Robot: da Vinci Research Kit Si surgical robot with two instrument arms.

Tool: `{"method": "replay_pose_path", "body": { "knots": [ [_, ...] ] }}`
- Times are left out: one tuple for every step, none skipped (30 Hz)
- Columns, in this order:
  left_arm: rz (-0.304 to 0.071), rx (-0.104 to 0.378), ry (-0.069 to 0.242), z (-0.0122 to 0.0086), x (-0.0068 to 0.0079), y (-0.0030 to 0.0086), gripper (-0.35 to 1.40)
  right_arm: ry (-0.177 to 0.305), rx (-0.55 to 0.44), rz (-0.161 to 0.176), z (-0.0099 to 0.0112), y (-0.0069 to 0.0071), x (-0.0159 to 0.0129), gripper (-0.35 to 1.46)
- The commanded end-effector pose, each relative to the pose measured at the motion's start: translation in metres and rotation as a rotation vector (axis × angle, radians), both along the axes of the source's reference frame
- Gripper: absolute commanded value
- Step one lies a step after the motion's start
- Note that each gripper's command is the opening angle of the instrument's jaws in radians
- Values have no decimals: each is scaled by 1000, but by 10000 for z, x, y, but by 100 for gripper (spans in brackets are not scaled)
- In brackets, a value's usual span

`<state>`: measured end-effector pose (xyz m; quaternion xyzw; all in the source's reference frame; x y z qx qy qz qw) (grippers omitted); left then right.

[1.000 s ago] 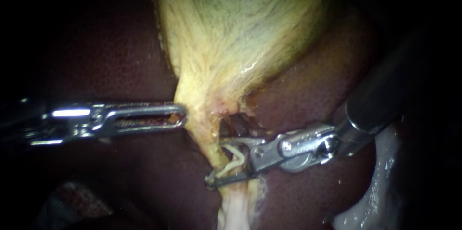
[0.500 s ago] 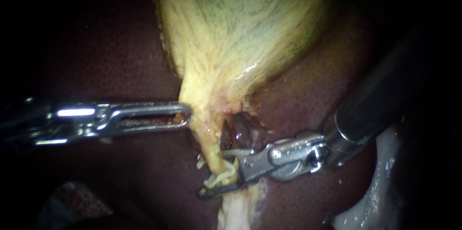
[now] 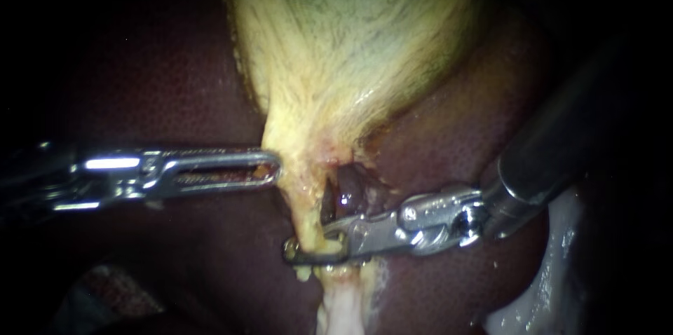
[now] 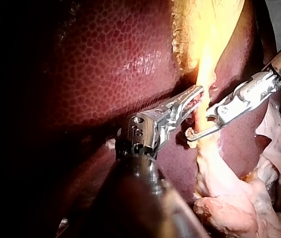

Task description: Clipping second clip left tube

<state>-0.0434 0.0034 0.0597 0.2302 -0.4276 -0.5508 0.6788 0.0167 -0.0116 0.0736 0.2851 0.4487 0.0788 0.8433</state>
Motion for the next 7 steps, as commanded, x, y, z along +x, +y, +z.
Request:
{"method": "replay_pose_path", "body": {
  "knots": [
    [1, 0, -1, 0, -1, 0, -35, 2, 0, -2, 0, 0, 0, -35],
    [1, 0, -1, 1, -1, 0, -35, 2, 0, -2, 0, 0, 0, -35],
    [1, 0, -1, 1, -1, 0, -35, 2, 0, -2, 0, 0, 0, -35],
    [0, 0, 0, 1, -1, 1, -35, 2, 0, -2, 0, 0, 0, -35],
    [1, 0, -1, 1, -1, 1, -35, 2, 0, -2, 0, 0, 0, -35],
    [1, 0, -1, 2, -1, 1, -35, 2, 0, -2, 0, 0, 0, -35],
    [1, 0, -1, 2, -1, 1, -35, 2, 0, -2, 0, 0, -1, -35]
  ]
}}
